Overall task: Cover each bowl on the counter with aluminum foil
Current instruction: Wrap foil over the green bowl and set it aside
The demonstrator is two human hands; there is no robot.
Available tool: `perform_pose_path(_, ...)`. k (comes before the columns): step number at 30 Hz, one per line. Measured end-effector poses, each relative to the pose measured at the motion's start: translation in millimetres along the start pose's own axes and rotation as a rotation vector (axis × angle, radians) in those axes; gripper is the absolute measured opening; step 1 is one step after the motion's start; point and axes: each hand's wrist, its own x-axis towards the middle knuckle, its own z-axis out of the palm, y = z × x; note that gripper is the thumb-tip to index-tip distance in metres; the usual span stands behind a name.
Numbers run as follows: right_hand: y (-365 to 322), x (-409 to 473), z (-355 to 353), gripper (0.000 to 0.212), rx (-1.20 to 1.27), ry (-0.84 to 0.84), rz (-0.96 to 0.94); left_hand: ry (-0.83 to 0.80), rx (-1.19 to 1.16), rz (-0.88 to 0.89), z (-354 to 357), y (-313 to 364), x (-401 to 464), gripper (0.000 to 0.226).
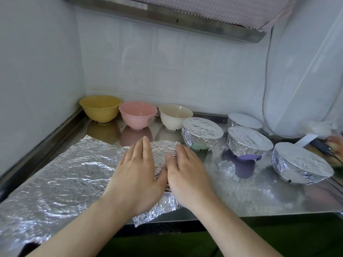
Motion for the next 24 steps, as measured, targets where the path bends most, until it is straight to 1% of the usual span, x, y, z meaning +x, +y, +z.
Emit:
perform_pose_path(1,1.0,0.8,-0.1,0.062,-0.007,0.016,0.004,0.014,0.042,-0.001,-0.3,3.1,-2.4,0.098)
perform_pose_path(3,1.8,1.2,-4.0,0.06,0.036,-0.006,0.023,-0.001,0.064,-0.022,1.4,8.8,-6.6,0.098)
perform_pose_path(6,-0.8,1.1,-17.4,0.057,0.047,-0.081,0.043,-0.059,0.033,-0.035,3.1,9.4,-7.0,0.109)
perform_pose_path(8,-2.5,10.8,-23.8,0.053,-0.003,-0.092,0.002,-0.068,0.003,-0.017,3.4,5.4,-4.3,0.113)
perform_pose_path(10,-4.9,24.5,-25.8,0.052,-0.007,-0.143,-0.067,-0.064,-0.028,0.012,2.9,1.6,-1.9,0.113)
perform_pose_path(13,-3.4,36.9,-19.7,0.053,-0.041,-0.232,-0.146,-0.056,-0.062,0.056,-1.0,-3.8,0.4,0.107)
perform_pose_path(16,-0.5,37.8,-9.8,0.058,-0.088,-0.183,-0.164,0.003,-0.005,0.063,-3.5,-3.8,1.3,0.096)
perform_pose_path(19,-0.3,39.7,-3.9,0.073,-0.148,-0.16,-0.169,0.041,0.013,0.065,3.5,4.5,-0.4,0.088)
perform_pose_path(20,-0.4,41.2,-5.1,0.071,-0.13,-0.166,-0.157,0.035,0.008,0.058,7.5,5.9,-1.2,0.088)
perform_pose_path(23,-0.7,39.9,-15.8,0.05,-0.052,-0.217,-0.104,0.007,-0.02,0.054,13.4,3.3,-1.0,0.093)
perform_pose_path(24,-1.2,37.4,-19.2,0.049,-0.031,-0.22,-0.076,0.001,-0.04,0.06,13.2,0.7,0.2,0.094)
